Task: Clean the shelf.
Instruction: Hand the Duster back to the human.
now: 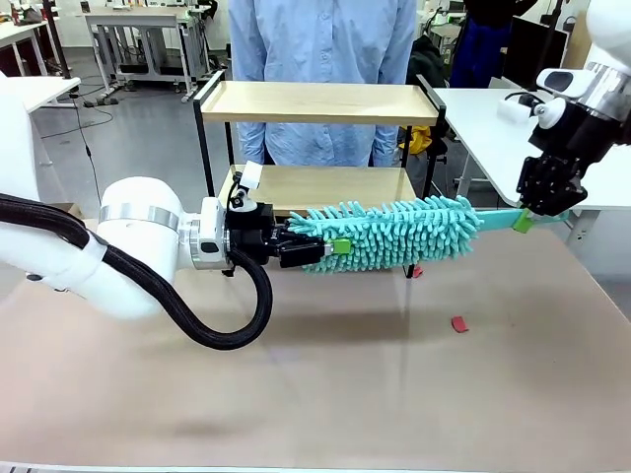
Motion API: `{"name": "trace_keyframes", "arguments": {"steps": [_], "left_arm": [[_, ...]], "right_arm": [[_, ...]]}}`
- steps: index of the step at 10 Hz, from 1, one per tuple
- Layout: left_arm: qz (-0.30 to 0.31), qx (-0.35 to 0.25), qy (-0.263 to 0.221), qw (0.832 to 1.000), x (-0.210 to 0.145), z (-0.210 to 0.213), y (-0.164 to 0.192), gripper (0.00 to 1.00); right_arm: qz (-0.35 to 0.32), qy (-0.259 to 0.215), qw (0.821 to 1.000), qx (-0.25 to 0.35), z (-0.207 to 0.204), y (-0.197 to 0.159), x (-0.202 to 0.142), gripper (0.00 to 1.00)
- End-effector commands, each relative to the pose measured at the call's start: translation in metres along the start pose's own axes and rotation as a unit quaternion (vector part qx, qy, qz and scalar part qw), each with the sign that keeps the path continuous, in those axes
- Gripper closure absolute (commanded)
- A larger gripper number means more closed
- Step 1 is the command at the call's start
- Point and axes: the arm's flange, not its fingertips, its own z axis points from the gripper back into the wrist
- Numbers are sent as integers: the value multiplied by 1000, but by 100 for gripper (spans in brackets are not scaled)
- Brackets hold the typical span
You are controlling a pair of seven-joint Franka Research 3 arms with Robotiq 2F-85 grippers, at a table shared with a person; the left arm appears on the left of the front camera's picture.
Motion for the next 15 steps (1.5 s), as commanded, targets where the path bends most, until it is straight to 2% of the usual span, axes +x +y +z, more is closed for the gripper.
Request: {"name": "trace_keyframes", "arguments": {"steps": [1,2,5,7,8,9,11,12,13,14,15], "left_arm": [[-5,-2,2,1000,3,-5,-2,94],[-4,0,5,1000,3,-5,-2,100],[-1,-7,9,1000,1,-4,-3,100],[17,-39,5,999,1,-4,-1,100],[15,-37,-15,999,1,-5,-3,100],[3,-4,6,1000,-1,1,0,100],[3,-4,6,1000,-1,1,0,100],[3,-4,6,1000,-1,1,0,100],[3,-4,6,1000,-1,1,0,100],[3,-4,6,1000,-1,1,0,100],[3,-4,6,1000,-1,1,0,100]], "right_arm": [[-1,-7,1000,-1,1,1,2,87],[-1,-7,1000,-1,1,1,2,87],[-1,-7,1000,-1,1,1,2,87],[-1,-7,1000,-1,1,1,2,87],[-1,-7,1000,-1,1,1,2,87],[-1,-7,1000,-1,1,1,2,87],[-1,-7,1000,-1,1,1,2,87],[2,1,1000,7,-1,2,1,31],[-4,-16,1000,12,2,3,3,28],[-13,-46,999,16,10,6,3,0],[-23,-75,997,11,21,10,-1,0]]}}
